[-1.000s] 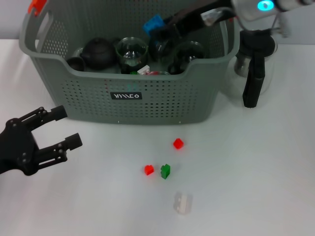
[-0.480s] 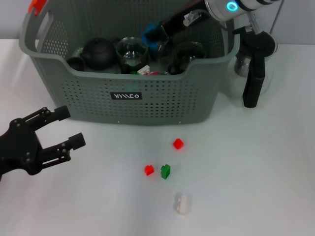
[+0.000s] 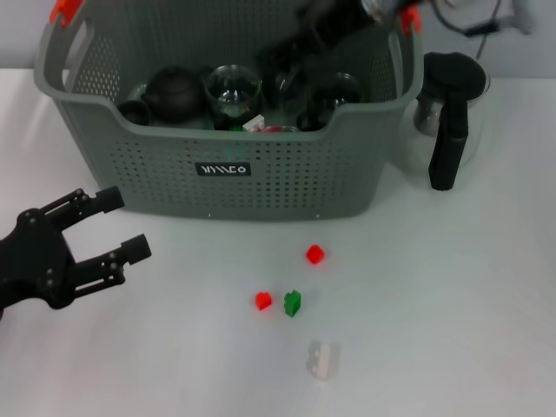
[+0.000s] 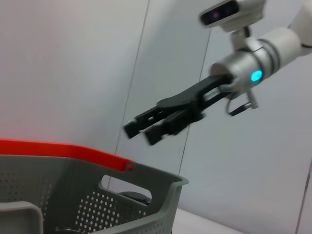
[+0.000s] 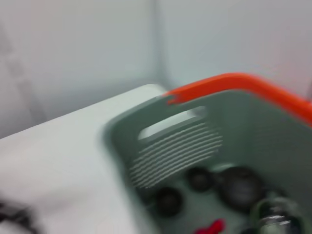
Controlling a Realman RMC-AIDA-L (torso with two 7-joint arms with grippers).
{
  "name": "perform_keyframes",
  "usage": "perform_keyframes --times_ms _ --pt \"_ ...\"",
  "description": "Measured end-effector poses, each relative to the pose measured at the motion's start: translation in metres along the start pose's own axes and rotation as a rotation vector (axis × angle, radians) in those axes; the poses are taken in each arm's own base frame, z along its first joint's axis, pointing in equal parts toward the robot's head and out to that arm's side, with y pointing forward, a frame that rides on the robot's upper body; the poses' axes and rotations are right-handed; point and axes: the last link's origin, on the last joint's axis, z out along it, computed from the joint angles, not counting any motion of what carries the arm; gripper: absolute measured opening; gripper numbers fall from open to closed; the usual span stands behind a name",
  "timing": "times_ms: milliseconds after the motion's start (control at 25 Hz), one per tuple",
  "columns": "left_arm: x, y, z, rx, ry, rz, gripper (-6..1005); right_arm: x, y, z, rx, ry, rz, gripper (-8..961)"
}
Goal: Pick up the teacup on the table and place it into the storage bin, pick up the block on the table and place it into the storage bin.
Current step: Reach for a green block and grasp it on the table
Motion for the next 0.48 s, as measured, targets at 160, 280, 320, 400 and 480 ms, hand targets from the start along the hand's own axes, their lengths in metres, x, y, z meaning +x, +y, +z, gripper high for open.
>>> perform_keyframes --times_ms 160,280,320,400,480 --pt "0.0 0.0 0.0 0.002 0.002 0.001 824 0.019 0.028 -0.019 -0.173 0.092 -0.075 876" --pt "0.001 -0.001 0.0 0.003 0.003 0.002 824 0.041 0.039 -0.017 -0.255 0.193 -0.107 872" --pt "0.001 -0.001 0.0 0.003 0.003 0.002 824 0.048 0.041 -0.013 -0.269 0.225 -0.112 871" --pt "0.001 -0.001 0.0 0.004 0.004 0.001 824 0.063 0.045 -0.002 -0.294 0.282 -0.114 868" --pt "0.001 -0.001 0.0 0.005 0.003 0.001 824 0.075 0.047 0.01 -0.313 0.325 -0.105 816"
